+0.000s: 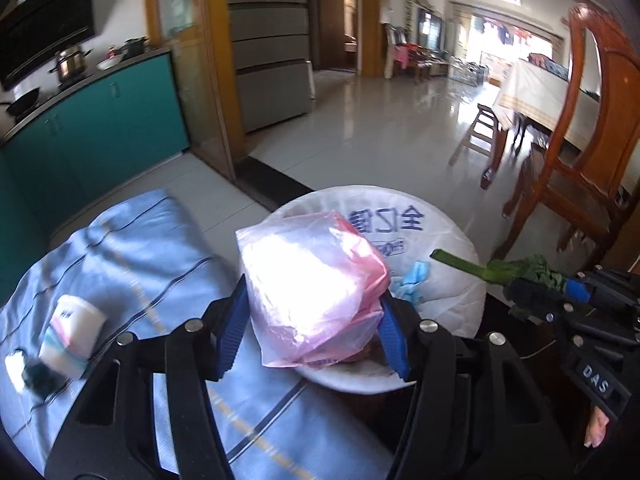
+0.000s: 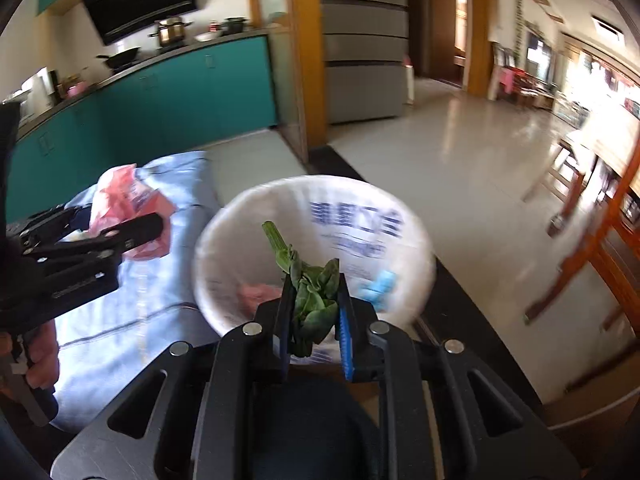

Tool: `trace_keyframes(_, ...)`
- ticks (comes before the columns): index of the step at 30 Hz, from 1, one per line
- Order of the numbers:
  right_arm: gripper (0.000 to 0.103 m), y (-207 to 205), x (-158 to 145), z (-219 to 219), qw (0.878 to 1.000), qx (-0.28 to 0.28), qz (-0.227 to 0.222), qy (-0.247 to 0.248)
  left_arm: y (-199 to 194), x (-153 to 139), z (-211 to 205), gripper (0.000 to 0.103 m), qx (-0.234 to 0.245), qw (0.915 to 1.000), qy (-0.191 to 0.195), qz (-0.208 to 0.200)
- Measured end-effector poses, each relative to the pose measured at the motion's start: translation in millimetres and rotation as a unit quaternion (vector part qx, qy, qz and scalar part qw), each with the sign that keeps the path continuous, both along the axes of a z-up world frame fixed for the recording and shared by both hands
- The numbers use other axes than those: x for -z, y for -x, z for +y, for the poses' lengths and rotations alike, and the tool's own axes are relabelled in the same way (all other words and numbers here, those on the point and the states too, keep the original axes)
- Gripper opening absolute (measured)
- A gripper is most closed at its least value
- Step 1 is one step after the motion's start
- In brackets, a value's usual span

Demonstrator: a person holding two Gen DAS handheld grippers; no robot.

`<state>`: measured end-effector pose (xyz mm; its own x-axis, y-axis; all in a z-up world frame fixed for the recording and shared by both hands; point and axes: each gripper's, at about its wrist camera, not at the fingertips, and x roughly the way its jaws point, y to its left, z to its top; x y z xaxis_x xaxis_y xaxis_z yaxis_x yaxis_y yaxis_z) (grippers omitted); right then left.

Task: Collect trash
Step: 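Carry the green vegetable and pink bag over the white wastebasket with both grippers, then open both grippers to drop the vegetable and pink bag into the wastebasket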

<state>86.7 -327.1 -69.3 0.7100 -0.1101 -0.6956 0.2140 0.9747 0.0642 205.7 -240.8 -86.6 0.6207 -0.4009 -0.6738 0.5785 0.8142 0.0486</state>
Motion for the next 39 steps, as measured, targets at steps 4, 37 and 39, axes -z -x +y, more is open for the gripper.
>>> trace_keyframes(4, 0.020, 5.2, 7.9, -19.3, 1.000, 0.021, 0.005, -0.008, -2.0, 4.1, -33.6, 0.064, 0.016, 0.9997, -0.014, -0.010)
trace_keyframes(37, 0.081, -69.2, 0.4, 24.1, 0.999, 0.029, -0.011, -0.044, 50.6, -45.4, 175.9, 0.092, -0.184, 0.9782, -0.028, -0.091)
trace_keyframes(39, 0.086, -68.0, -3.8, 34.9, 0.999, 0.025, -0.015, -0.041, 55.8, -46.7, 196.0, 0.093, -0.201, 0.9750, -0.026, -0.092)
